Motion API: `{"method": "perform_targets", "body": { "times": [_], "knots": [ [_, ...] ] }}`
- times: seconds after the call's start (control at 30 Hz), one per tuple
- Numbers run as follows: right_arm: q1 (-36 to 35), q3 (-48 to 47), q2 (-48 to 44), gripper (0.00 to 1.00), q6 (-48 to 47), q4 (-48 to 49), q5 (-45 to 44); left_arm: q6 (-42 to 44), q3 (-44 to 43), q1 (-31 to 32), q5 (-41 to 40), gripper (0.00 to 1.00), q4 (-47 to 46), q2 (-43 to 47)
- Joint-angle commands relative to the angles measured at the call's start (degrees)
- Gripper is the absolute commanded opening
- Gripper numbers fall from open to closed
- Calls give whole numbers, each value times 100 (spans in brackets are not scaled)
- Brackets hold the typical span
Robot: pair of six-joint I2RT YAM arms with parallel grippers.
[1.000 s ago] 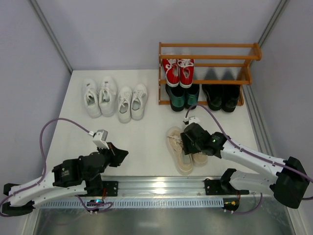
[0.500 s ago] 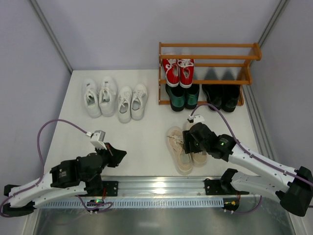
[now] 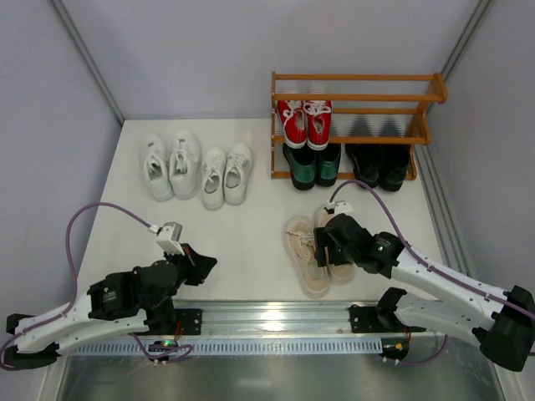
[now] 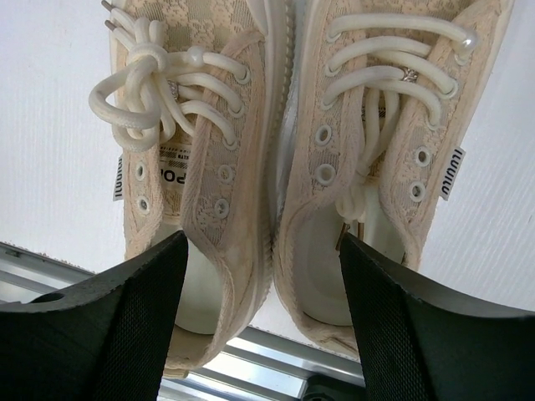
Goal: Place and organize the shoes onto the shoe shelf
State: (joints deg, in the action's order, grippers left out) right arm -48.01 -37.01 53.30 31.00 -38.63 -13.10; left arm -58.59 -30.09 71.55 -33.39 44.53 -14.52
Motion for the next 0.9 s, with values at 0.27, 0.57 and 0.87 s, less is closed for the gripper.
{"method": "perform_targets", "body": {
  "times": [0.27,0.57,0.87],
  "knots": [
    [-16,19,690,66,11,725,115,-91,-103,-9,-159,0,20,55],
    [195,19,1051,65,-182,1103,-122,-179,-68,-9,-221,0,266,424],
    [652,-51,1692,36,-490,1446,27,-188,-76,-9,-247,0,372,512]
  ]
}}
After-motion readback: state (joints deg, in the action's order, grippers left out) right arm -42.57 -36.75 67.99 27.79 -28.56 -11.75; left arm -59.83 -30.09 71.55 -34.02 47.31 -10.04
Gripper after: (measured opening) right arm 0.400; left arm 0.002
